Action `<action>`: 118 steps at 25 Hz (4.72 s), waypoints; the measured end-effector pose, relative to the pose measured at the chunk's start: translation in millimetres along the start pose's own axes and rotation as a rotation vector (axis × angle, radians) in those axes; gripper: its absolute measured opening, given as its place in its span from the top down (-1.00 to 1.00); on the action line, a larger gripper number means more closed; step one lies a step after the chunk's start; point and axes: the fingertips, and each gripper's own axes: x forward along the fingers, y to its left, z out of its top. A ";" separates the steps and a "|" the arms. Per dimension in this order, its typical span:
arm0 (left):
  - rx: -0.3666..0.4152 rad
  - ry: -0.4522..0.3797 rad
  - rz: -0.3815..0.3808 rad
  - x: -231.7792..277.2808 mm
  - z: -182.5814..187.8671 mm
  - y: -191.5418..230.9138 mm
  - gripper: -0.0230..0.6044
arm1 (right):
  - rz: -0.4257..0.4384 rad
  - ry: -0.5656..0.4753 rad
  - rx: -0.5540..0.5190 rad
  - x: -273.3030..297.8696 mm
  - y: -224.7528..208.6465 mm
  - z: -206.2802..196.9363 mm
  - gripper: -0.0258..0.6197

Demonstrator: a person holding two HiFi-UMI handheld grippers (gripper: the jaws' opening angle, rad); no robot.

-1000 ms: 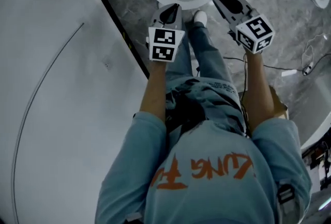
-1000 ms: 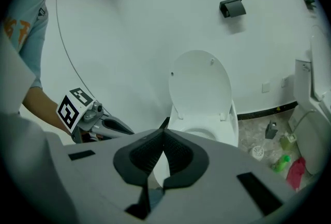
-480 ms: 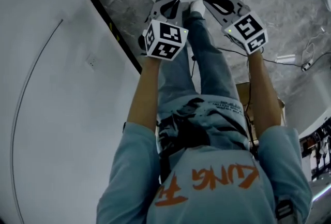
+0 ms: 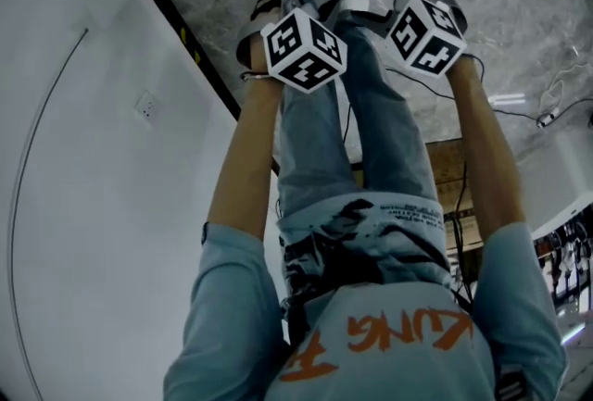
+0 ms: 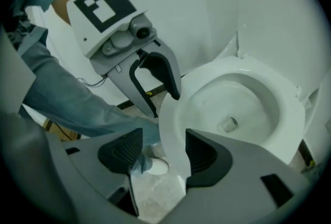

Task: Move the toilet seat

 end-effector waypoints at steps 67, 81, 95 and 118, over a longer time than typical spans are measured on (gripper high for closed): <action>0.675 -0.170 0.366 -243.2 183.8 99.5 0.49 | -0.301 0.208 -0.405 -212.6 -92.1 182.9 0.50; 0.622 -0.241 0.449 -297.2 242.1 179.9 0.51 | -0.554 0.221 -0.438 -294.2 -155.7 253.9 0.70; 0.578 -0.254 0.460 -309.3 277.2 268.5 0.52 | -0.705 0.156 -0.364 -324.9 -241.7 313.1 0.75; 0.358 -0.303 0.702 -333.2 284.7 377.8 0.68 | -0.998 -0.033 -0.072 -345.5 -349.3 349.9 0.53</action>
